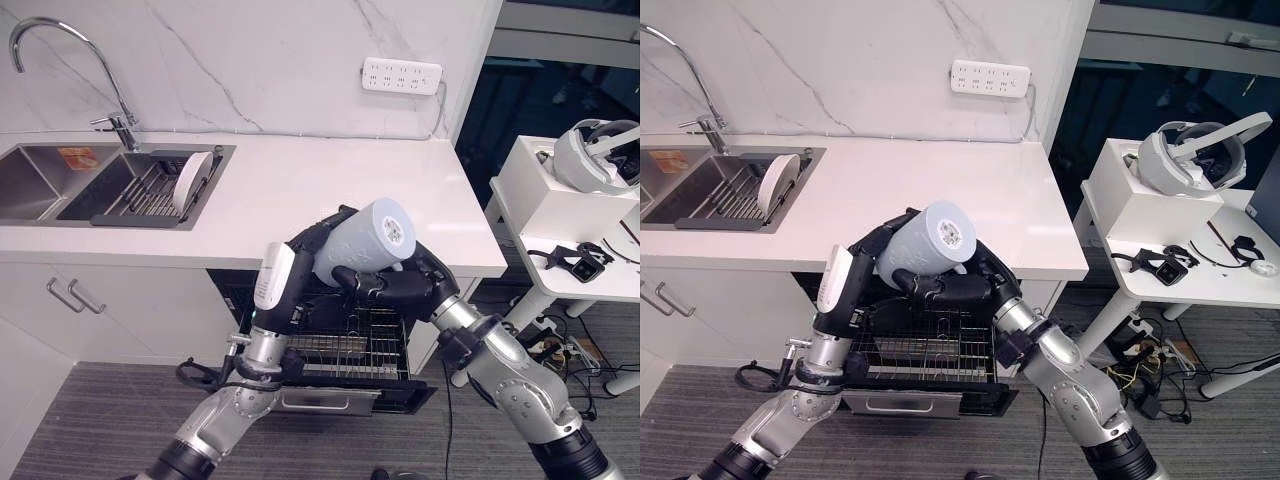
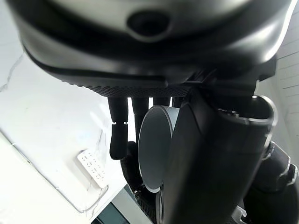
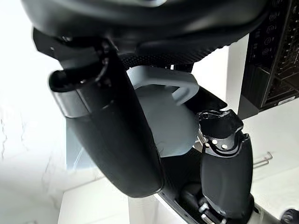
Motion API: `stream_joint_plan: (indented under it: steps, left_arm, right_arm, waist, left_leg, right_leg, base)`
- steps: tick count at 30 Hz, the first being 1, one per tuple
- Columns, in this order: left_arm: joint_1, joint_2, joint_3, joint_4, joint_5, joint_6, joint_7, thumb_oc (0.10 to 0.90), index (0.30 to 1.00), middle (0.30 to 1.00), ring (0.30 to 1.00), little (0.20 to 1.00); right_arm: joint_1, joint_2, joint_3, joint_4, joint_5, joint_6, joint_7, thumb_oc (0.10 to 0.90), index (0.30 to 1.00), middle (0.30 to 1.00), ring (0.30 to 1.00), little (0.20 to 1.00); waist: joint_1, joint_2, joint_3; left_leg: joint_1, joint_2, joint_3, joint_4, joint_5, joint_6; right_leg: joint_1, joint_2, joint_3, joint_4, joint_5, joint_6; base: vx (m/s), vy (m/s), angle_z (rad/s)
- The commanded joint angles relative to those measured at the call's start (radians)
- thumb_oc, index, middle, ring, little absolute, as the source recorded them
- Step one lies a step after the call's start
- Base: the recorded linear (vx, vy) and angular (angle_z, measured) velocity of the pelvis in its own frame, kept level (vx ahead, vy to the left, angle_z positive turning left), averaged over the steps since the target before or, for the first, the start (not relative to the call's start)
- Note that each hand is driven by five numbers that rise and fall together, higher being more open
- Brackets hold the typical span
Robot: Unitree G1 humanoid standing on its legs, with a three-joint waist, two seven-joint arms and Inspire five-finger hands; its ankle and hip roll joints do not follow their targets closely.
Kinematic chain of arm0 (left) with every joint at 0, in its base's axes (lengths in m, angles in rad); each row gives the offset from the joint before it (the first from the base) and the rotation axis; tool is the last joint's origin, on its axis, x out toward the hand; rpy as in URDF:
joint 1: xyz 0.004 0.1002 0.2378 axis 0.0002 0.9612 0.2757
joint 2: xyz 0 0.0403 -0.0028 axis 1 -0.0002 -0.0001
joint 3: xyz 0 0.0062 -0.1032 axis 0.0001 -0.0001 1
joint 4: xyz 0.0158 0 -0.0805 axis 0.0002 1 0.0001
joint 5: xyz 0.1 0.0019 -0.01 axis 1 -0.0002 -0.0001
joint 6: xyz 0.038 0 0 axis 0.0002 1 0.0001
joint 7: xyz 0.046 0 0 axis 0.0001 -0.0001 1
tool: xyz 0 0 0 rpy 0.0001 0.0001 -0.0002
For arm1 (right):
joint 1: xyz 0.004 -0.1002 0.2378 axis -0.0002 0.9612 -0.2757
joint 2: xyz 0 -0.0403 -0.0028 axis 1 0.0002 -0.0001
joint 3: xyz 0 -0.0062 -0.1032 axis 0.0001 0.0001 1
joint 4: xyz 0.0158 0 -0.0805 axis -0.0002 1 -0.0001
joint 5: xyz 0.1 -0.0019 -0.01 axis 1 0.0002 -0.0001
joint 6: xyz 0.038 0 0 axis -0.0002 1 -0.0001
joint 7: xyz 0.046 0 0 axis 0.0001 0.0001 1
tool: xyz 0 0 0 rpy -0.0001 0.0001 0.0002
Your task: Place the dishes in the dishwasher.
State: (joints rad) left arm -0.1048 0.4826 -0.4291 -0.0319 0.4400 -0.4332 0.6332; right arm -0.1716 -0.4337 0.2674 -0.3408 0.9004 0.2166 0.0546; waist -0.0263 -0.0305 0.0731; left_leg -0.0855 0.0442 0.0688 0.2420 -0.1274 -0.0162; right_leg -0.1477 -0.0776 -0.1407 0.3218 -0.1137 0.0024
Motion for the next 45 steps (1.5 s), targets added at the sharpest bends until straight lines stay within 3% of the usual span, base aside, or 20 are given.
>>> stream_joint_plan:
  steps: [1, 6, 11, 12, 13, 14, 26, 41, 45]
  left_arm:
    - [-0.118, -0.003, 0.000, -0.062, 0.062, -0.031, 0.096, 0.400, 0.300, 0.300, 0.300, 0.300]
    - [-0.108, -0.010, -0.002, -0.076, 0.075, -0.007, 0.134, 0.400, 0.300, 0.300, 0.300, 0.300]
    - [-0.110, -0.012, -0.006, -0.082, 0.087, -0.001, 0.150, 0.400, 0.300, 0.300, 0.300, 0.300]
    - [-0.110, -0.011, -0.003, -0.088, 0.082, 0.001, 0.146, 0.400, 0.300, 0.300, 0.300, 0.300]
    - [-0.112, -0.009, -0.003, -0.090, 0.078, 0.002, 0.144, 0.400, 0.300, 0.300, 0.300, 0.300]
    - [-0.112, -0.009, -0.002, -0.090, 0.076, 0.002, 0.144, 0.400, 0.300, 0.300, 0.300, 0.300]
    - [-0.098, -0.023, 0.002, -0.096, 0.019, 0.038, 0.130, 0.400, 0.300, 0.300, 0.300, 0.300]
    - [-0.084, -0.035, 0.005, -0.097, -0.027, 0.060, 0.124, 0.400, 0.300, 0.300, 0.300, 0.300]
    - [-0.079, -0.039, 0.003, -0.096, -0.053, 0.061, 0.128, 0.400, 0.300, 0.300, 0.300, 0.300]
  right_arm:
    - [-0.117, 0.068, -0.045, -0.109, 0.082, -0.177, -0.029, 0.400, 0.300, 0.300, 0.300, 0.300]
    - [-0.100, 0.084, -0.033, -0.129, 0.047, -0.223, -0.083, 0.400, 0.300, 0.300, 0.300, 0.300]
    - [-0.099, 0.083, -0.024, -0.131, 0.045, -0.229, -0.110, 0.400, 0.300, 0.300, 0.300, 0.300]
    - [-0.100, 0.081, -0.023, -0.131, 0.039, -0.230, -0.114, 0.428, 0.342, 0.342, 0.342, 0.342]
    - [-0.100, 0.079, -0.024, -0.131, 0.031, -0.234, -0.122, 0.591, 0.587, 0.587, 0.587, 0.587]
    - [-0.099, 0.077, -0.027, -0.133, 0.023, -0.238, -0.126, 0.800, 0.900, 0.900, 0.900, 0.900]
    - [-0.095, 0.061, -0.042, -0.152, -0.141, -0.307, -0.182, 0.800, 0.900, 0.900, 0.900, 0.900]
    - [-0.099, 0.066, -0.059, -0.162, -0.226, -0.406, -0.237, 0.800, 0.900, 0.900, 0.900, 0.900]
    - [-0.107, 0.071, -0.058, -0.168, -0.190, -0.432, -0.235, 0.800, 0.900, 0.900, 0.900, 0.900]
  waist:
    - [-0.001, -0.014, -0.030]
    - [-0.005, -0.011, -0.028]
    - [-0.008, -0.010, -0.026]
    - [-0.008, -0.009, -0.025]
    - [-0.009, -0.009, -0.025]
    - [-0.010, -0.009, -0.025]
    - [-0.012, -0.010, -0.020]
    - [-0.009, -0.008, -0.016]
    - [-0.006, -0.007, -0.014]
  left_leg:
    - [0.046, 0.040, 0.074, 0.058, -0.166, 0.009]
    - [0.048, 0.040, 0.080, 0.058, -0.167, 0.011]
    - [0.049, 0.039, 0.081, 0.058, -0.168, 0.011]
    - [0.049, 0.039, 0.081, 0.058, -0.168, 0.012]
    - [0.050, 0.039, 0.083, 0.058, -0.168, 0.012]
    - [0.050, 0.039, 0.083, 0.058, -0.169, 0.013]
    - [0.053, 0.034, 0.083, 0.058, -0.174, 0.018]
    - [0.058, 0.034, 0.083, 0.058, -0.175, 0.020]
    - [0.059, 0.034, 0.082, 0.058, -0.176, 0.020]
  right_leg:
    - [0.079, -0.036, 0.021, -0.022, -0.098, 0.109]
    - [0.078, -0.037, 0.022, -0.022, -0.097, 0.109]
    - [0.078, -0.036, 0.025, -0.022, -0.096, 0.110]
    - [0.078, -0.036, 0.025, -0.022, -0.095, 0.109]
    - [0.078, -0.036, 0.025, -0.022, -0.095, 0.109]
    - [0.078, -0.036, 0.026, -0.022, -0.095, 0.110]
    - [0.079, -0.038, 0.031, -0.022, -0.096, 0.110]
    - [0.084, -0.038, 0.029, -0.022, -0.098, 0.108]
    - [0.087, -0.039, 0.028, -0.022, -0.100, 0.106]
  base:
    - [0.00, 0.000, 0.00]
    - [0.00, 0.000, 0.00]
    - [0.00, 0.000, 0.00]
    - [0.00, 0.000, 0.00]
    - [0.00, 0.000, 0.00]
    - [0.00, 0.000, 0.00]
    - [0.00, 0.000, 0.00]
    - [0.00, 0.000, 0.00]
    - [0.00, 0.000, 0.00]
